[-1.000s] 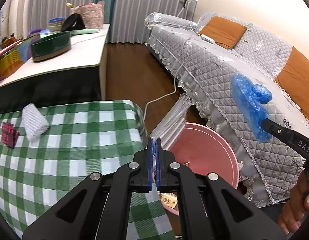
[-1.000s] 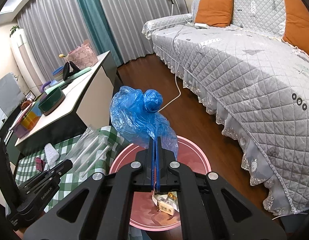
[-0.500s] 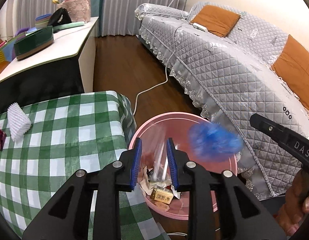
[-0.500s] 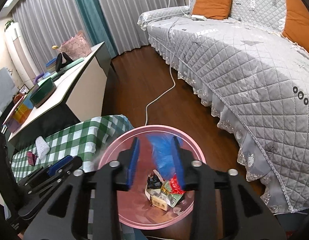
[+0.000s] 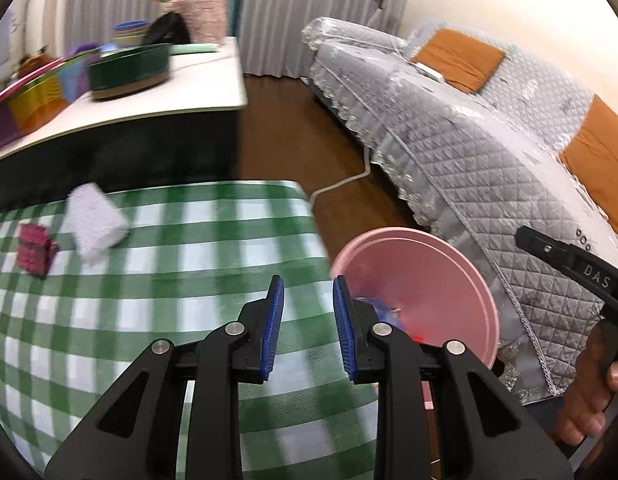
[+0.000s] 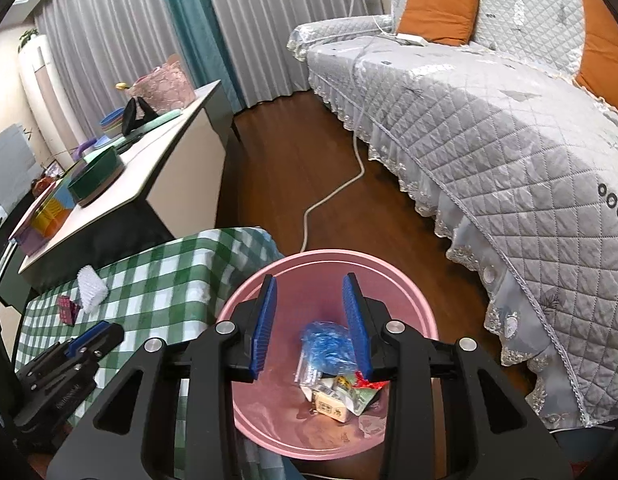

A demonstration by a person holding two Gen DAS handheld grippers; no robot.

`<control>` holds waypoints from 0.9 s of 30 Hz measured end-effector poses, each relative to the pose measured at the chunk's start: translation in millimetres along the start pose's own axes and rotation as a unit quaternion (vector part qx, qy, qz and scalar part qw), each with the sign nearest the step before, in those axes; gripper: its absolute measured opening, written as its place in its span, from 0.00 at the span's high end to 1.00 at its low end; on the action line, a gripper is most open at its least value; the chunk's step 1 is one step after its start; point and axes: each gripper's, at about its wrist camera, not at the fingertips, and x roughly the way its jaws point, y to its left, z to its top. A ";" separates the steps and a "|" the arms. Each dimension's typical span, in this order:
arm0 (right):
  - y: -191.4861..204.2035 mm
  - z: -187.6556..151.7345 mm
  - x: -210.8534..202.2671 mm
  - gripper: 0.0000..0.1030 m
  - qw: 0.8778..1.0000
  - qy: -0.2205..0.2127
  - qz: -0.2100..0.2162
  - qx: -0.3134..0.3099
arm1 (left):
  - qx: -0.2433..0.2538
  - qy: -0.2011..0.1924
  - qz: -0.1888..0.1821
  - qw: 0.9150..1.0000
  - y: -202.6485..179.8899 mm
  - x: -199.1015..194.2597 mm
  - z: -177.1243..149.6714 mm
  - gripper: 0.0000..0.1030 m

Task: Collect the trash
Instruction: 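Move both open grippers back over the remaining table trash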

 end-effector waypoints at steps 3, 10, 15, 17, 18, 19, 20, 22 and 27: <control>18.1 -2.8 -2.2 0.65 1.000 -0.006 0.008 -0.017 | -0.019 -0.005 0.015 1.000 30.4 -9.4 -1.7 0.75; 62.5 -12.8 -2.6 0.62 0.998 -0.022 0.032 -0.058 | -0.063 -0.020 0.053 0.996 104.2 -25.3 -1.7 0.75; 92.2 -17.9 1.9 0.57 0.995 -0.031 0.052 -0.076 | -0.071 -0.051 0.112 0.990 160.6 -34.4 4.8 0.72; 105.2 -19.7 5.4 0.54 0.994 -0.035 0.061 -0.085 | -0.064 -0.062 0.132 0.987 175.5 -36.5 6.0 0.65; 111.0 -20.9 6.7 0.52 0.993 -0.036 0.064 -0.089 | -0.065 -0.066 0.139 0.986 184.9 -36.8 6.3 0.60; 117.2 -21.8 8.7 0.50 0.993 -0.038 0.068 -0.094 | -0.066 -0.068 0.143 0.985 192.2 -37.5 6.3 0.56; 123.9 -23.1 11.3 0.50 0.992 -0.038 0.073 -0.099 | -0.067 -0.070 0.147 0.984 198.1 -37.6 5.5 0.54; 134.9 -26.3 16.0 0.48 0.990 -0.037 0.079 -0.109 | -0.068 -0.071 0.150 0.984 211.1 -34.3 4.6 0.49; 162.8 -34.0 29.7 0.42 0.986 -0.027 0.099 -0.132 | -0.066 -0.066 0.145 0.985 232.4 -21.4 3.6 0.34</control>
